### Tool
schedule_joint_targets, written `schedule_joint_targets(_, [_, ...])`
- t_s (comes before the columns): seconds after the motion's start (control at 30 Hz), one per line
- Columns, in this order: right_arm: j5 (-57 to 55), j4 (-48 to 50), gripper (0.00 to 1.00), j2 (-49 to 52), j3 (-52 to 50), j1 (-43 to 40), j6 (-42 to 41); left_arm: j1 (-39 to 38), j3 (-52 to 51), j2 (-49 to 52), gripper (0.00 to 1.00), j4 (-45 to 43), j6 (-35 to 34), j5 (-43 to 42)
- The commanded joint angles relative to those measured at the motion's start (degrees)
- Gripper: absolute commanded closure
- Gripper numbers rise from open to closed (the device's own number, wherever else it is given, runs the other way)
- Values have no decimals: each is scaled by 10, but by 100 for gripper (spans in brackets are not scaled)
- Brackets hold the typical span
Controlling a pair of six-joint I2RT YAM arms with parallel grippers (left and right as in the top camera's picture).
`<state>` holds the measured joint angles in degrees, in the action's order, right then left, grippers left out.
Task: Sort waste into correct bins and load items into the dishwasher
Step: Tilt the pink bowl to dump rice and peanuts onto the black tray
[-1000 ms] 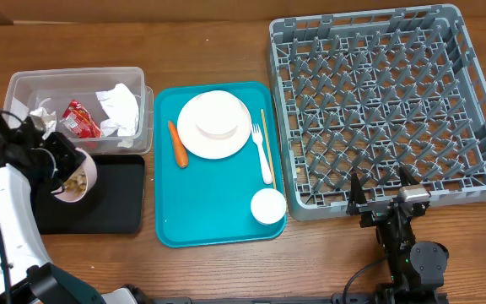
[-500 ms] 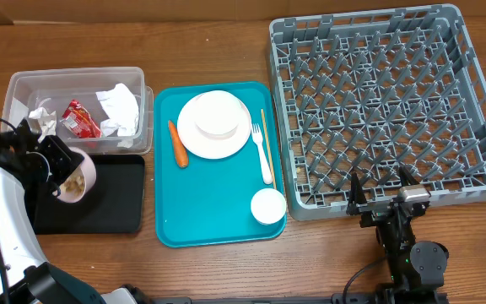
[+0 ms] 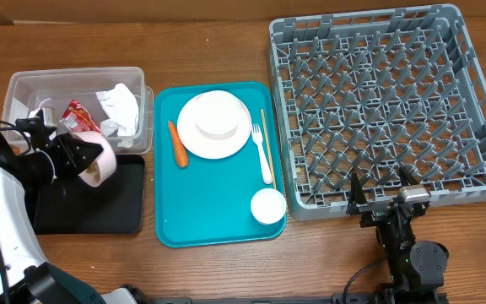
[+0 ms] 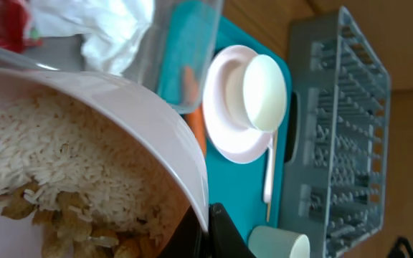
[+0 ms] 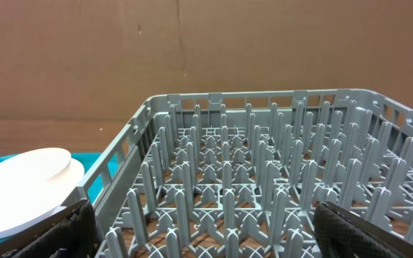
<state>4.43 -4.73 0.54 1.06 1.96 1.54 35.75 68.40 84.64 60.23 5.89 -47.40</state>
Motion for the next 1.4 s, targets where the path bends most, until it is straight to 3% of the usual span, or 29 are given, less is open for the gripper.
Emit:
schedule_joint_targets(0.0, [-3, 3, 0, -3, -6, -2, 2, 3, -26, -14, 96, -5, 45, -52])
schedule_joint_targets(0.2, [-3, 3, 0, -3, -6, -2, 2, 16, -98, -14, 96, -58, 81, -102])
schedule_joint_targets(0.33, [-3, 3, 0, -3, -6, -2, 2, 69, -136, -14, 96, -92, 81, -165])
schedule_joint_targets(0.6, [-3, 3, 0, -3, -6, -2, 2, 173, -158, -14, 96, -67, 81, -183])
schedule_joint_targets(0.87, [-3, 3, 0, -3, -6, -2, 2, 175, -158, -14, 96, -66, 81, -193])
schedule_joint_targets(1.1, [-3, 3, 0, -3, -6, -2, 2, 175, -158, -14, 96, -16, 101, -287])
schedule_joint_targets(1.37, [-3, 3, 0, -3, -6, -2, 2, 175, -158, -14, 96, -14, 108, -291])
